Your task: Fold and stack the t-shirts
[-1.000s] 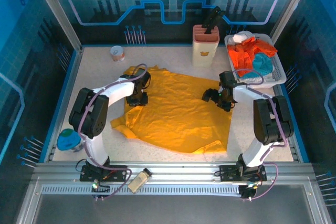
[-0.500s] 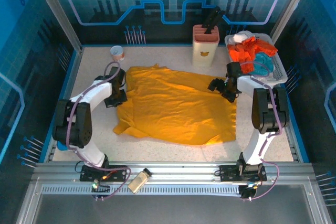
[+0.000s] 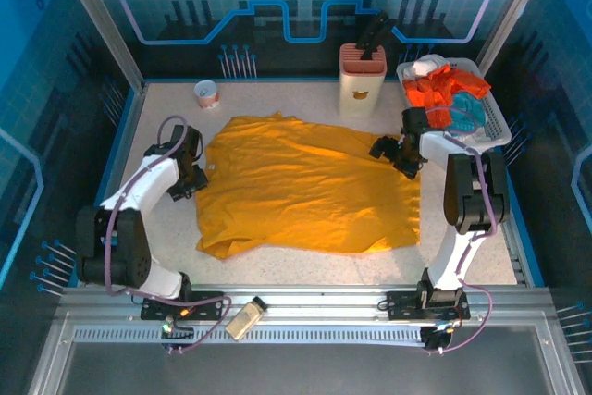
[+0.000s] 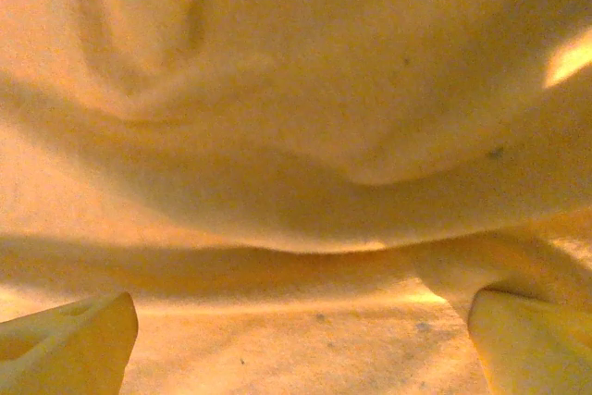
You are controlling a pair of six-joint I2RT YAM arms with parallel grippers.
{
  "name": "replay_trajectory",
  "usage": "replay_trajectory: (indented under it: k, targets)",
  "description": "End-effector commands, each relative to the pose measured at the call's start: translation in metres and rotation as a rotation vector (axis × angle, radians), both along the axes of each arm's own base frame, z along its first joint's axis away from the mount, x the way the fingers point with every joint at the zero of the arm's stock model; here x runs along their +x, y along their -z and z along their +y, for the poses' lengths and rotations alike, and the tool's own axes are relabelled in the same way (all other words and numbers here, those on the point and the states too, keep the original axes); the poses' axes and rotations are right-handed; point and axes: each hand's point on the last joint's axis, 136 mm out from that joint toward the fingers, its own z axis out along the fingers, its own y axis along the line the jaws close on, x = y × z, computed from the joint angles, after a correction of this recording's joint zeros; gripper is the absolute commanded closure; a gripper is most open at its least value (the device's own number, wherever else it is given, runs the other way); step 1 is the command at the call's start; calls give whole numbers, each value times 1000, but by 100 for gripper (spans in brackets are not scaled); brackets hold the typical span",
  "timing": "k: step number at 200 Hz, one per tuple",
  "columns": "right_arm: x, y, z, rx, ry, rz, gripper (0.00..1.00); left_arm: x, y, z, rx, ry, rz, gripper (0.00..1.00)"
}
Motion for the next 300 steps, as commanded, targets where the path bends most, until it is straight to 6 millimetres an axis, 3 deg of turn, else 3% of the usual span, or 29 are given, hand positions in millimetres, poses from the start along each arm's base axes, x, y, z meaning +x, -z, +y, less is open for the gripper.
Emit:
replay_trajectory:
  k: [1, 26, 62, 101, 130, 170, 214, 240, 265, 282, 300]
  targets:
    - [-5, -17, -6, -25, -22, -41, 5, -25, -14, -22, -25, 54, 12, 52]
    - [-14, -28, 5, -31, -83, -63, 3, -51, -25, -52, -68, 123, 21, 52]
    - [-31, -38, 29, -5, -164, -95, 2, -89, -22, -83, -78, 196, 78, 56]
    - [-47, -45, 54, 34, -228, -119, 3, -113, 23, -116, -123, 253, 168, 61]
    - [-55, -41, 62, 34, -251, -108, 3, -115, 51, -131, -107, 289, 194, 66]
    - [-65, -30, 62, 36, -253, -76, 3, -131, 69, -150, -65, 337, 268, 67]
    - [-71, -26, 62, 39, -251, -65, 4, -181, 86, -162, -23, 344, 406, 70]
    - [-74, -22, 59, 24, -242, -50, 3, -205, 86, -163, -28, 340, 474, 71]
    - [-77, -17, 59, 28, -233, -31, 4, -214, 79, -164, -58, 339, 495, 71]
    - [-79, -15, 58, 25, -231, -23, 4, -209, 64, -168, -79, 369, 481, 68]
    - [-79, -15, 57, 21, -232, -23, 4, -183, 38, -176, -116, 409, 421, 62]
